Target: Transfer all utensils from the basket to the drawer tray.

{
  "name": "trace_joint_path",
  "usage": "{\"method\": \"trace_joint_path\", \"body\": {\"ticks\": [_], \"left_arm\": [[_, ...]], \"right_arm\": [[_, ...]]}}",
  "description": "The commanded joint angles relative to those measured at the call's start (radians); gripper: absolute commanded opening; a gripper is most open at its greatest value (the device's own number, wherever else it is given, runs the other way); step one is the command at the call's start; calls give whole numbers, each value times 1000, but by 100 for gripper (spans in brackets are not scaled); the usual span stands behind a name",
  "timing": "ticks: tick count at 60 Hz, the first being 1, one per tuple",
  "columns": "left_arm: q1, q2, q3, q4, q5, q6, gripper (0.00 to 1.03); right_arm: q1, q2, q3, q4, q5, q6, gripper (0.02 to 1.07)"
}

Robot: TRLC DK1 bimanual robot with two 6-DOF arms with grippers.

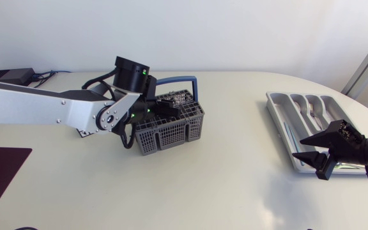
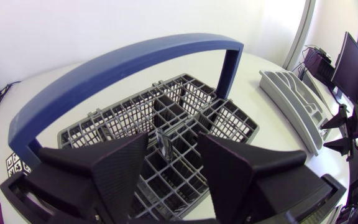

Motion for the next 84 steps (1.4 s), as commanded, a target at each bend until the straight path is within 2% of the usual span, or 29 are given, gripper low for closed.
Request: {"method": "trace_joint_path", "body": {"ticks": [1,22,35,56,64,84], "left_arm": [[4,28,30,16,-7,-30,41],[11,49,45,1,-4,-27,28],[16,49,44,-6,-3,-29,3],[31,-53,1,4,57,-46,3],[30,-107,-35,47,95,-46,3],[-28,-296,-151,185,103,-20,3]], "right_arm": [[8,-5,-30,6,-3,21,71],[11,-7,-31,18,3,21,71],[18,-8,-31,22,11,21,71],[21,-8,-43,40,24,19,71],[24,-14,-47,40,24,21,71],[30,-57,-48,32,15,44,71]]}}
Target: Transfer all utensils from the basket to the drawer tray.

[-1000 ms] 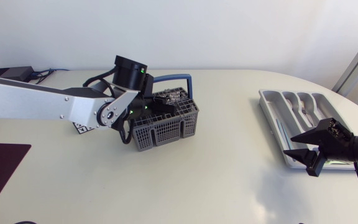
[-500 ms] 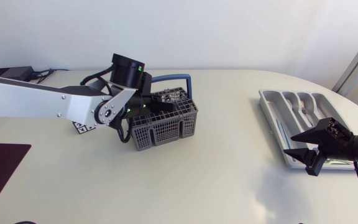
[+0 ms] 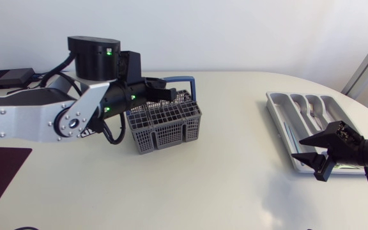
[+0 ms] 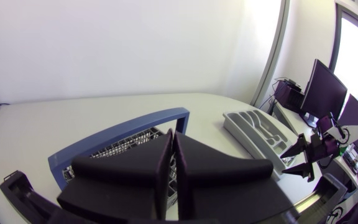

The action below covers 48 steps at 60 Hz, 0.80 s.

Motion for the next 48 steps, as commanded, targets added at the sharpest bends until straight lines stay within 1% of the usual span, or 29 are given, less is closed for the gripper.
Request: {"method": "trace_joint_path", "body": {"ticks": [1,8,16,18,23,26,30,33,37,40,42,48], "left_arm": [[-22,-60,-48,47,2,4,3],[-30,-112,-80,90,66,4,3],[-28,-151,-82,85,180,-11,3],[-25,-157,-74,75,227,-13,3],[-24,-157,-43,38,306,-17,3],[-20,-123,-3,-10,387,-16,3],[-10,-105,9,-19,421,-14,3],[-5,-68,38,-51,517,-7,3],[-1,-48,47,-67,546,-1,3],[4,-28,61,-85,614,6,3],[4,-17,64,-91,629,6,3],[-1,12,73,-114,711,19,3]], "right_arm": [[13,-23,-21,3,-6,37,71],[27,-29,-21,4,-12,61,71],[38,-54,-24,1,-41,80,71],[41,-63,-24,-1,-51,86,71],[58,-86,-13,-27,-71,97,71],[79,-97,-1,-56,-74,100,71],[105,-112,15,-99,-100,100,71],[128,-121,28,-131,-117,103,71],[167,-137,56,-192,-155,107,76],[199,-147,67,-217,-172,112,76],[220,-153,73,-228,-178,120,76],[309,-170,90,-231,-178,166,76]]}}
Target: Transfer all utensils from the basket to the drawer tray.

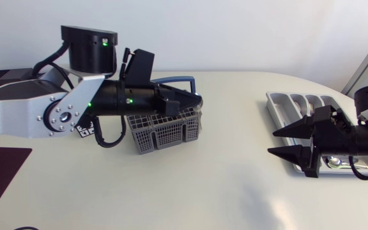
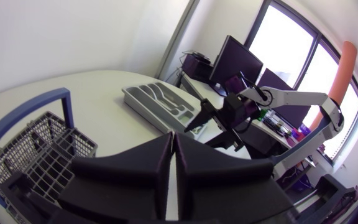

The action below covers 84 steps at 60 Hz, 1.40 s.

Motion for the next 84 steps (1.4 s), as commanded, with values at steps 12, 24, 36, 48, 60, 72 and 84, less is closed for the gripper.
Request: {"method": "trace_joint_path", "body": {"ticks": [12,24,36,48,60,72,84], "left_arm": [[-21,50,35,-40,152,33,3],[-53,46,27,-68,216,50,3],[-71,46,27,-77,250,50,3],[-76,46,23,-79,253,50,3],[-73,43,21,-77,253,52,3],[-75,43,23,-76,253,52,3],[-71,42,18,-71,253,52,4]], "right_arm": [[269,-2,57,-4,-14,151,76],[420,21,83,64,-11,263,76],[475,28,124,16,-13,261,61],[498,14,155,-30,-57,261,43],[529,10,169,-53,-59,268,30],[547,14,176,-60,-57,275,13],[558,36,175,-68,-56,272,8]]}}
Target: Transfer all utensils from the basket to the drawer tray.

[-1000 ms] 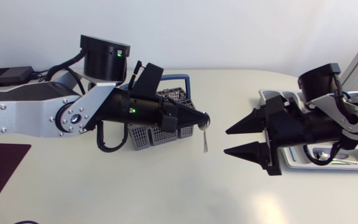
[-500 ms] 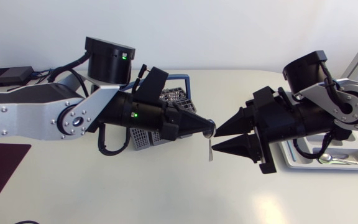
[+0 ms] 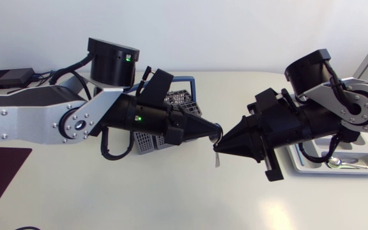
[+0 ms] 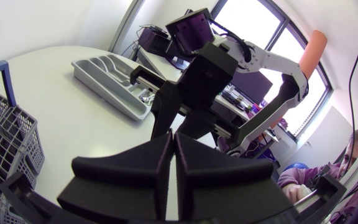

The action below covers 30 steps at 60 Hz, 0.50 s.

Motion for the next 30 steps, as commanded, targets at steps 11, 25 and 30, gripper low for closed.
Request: {"method": "trace_joint_path", "body": {"ticks": [11,25,30], "left_arm": [[5,-6,24,18,14,4,28],[40,-28,84,23,-29,-16,95],[63,-35,93,27,-95,-19,95]], "right_arm": [[17,44,16,-38,5,11,8],[16,58,-4,-94,68,-43,8],[-44,62,-18,-104,105,-86,8]]}}
